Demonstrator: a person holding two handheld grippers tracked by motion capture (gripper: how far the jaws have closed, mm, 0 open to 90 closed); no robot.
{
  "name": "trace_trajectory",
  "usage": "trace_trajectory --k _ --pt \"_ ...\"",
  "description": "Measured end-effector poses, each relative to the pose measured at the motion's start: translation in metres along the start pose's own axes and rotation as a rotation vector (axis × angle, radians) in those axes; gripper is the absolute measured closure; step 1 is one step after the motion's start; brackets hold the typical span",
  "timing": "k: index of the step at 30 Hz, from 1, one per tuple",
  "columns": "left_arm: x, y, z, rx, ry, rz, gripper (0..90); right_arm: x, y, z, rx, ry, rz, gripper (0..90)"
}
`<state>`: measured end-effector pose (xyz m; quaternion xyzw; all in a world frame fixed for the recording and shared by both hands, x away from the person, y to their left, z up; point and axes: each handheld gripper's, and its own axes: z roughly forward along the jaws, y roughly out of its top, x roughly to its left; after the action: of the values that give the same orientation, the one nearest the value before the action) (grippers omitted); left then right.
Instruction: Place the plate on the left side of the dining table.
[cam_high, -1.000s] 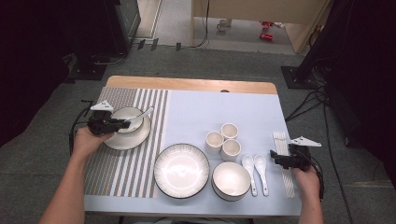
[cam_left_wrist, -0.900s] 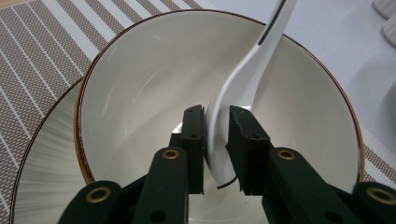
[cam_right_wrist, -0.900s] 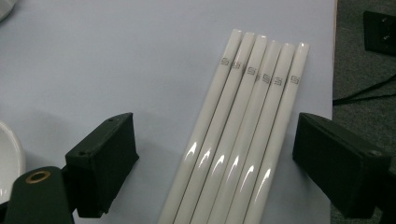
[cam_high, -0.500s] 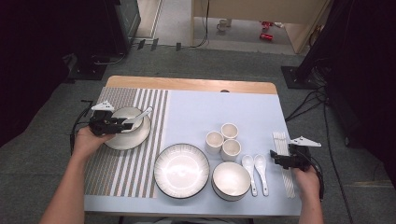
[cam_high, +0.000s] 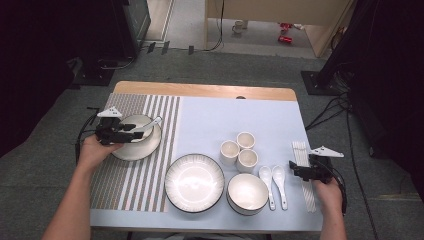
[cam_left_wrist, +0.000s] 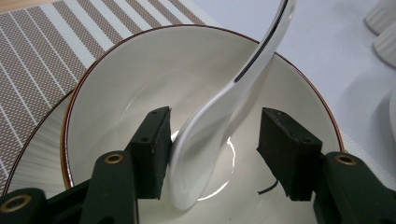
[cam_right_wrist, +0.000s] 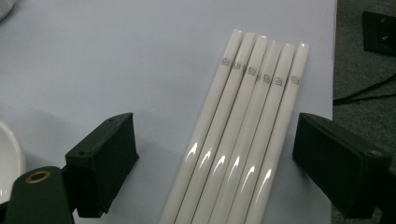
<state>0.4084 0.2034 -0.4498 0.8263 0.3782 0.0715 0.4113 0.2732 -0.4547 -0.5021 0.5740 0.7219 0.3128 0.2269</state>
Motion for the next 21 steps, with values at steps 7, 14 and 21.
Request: trace_trajectory --k 7,14,21 --pt "0.0 0.002 -0.002 -0.013 0.003 -0.007 40.2 0.001 0.0 0.0 0.001 -0.002 0.003 13.5" --pt "-0.001 0.005 -0.007 -0.033 0.009 -0.007 41.2 0.001 0.0 0.0 0.001 -0.002 0.003 13.4" --pt "-0.005 0.01 -0.011 -0.031 -0.019 -0.002 50.3 0.001 0.0 0.0 0.001 -0.002 0.004 13.4"
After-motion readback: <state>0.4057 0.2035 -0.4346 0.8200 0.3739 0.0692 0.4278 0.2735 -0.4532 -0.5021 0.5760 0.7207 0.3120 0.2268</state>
